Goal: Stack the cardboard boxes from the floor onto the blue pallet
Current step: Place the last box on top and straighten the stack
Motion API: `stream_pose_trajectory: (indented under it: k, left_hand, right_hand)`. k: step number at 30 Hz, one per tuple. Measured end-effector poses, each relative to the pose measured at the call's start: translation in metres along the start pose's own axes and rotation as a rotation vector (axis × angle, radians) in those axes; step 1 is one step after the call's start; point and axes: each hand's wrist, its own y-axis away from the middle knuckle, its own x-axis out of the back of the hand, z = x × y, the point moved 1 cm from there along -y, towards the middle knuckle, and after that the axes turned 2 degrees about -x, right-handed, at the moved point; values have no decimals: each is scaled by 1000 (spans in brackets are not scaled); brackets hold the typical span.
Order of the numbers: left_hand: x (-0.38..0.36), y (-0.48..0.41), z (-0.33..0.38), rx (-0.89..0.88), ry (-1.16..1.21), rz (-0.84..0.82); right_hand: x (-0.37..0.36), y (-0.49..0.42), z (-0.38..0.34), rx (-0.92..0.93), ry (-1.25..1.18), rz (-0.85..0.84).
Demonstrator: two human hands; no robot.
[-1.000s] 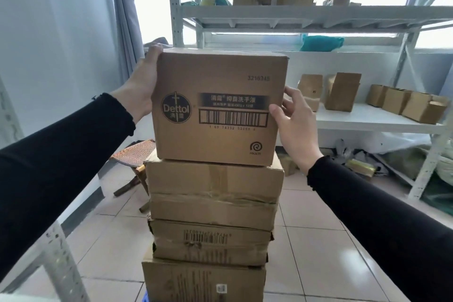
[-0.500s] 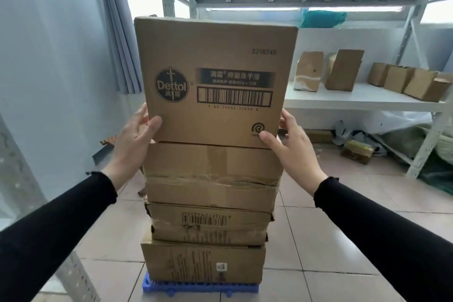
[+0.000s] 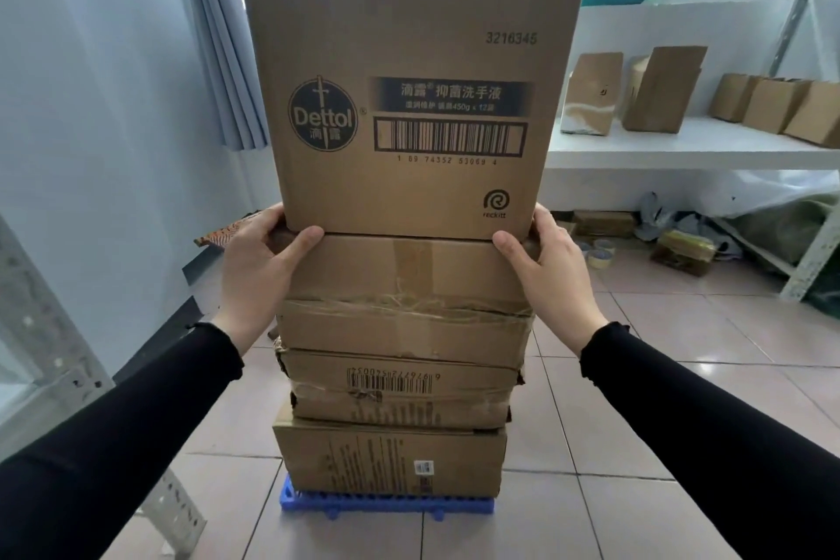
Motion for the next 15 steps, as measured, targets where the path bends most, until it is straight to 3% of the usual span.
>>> stream_pose_trajectory:
  k: [9,15]
  left_hand:
    - [0,2,-4,-16,-5,23]
    - [1,-2,-12,-66,-104,42]
  right_hand:
    - [-1,-4,0,31,34,2]
    - [5,-3,10,41,-66,28]
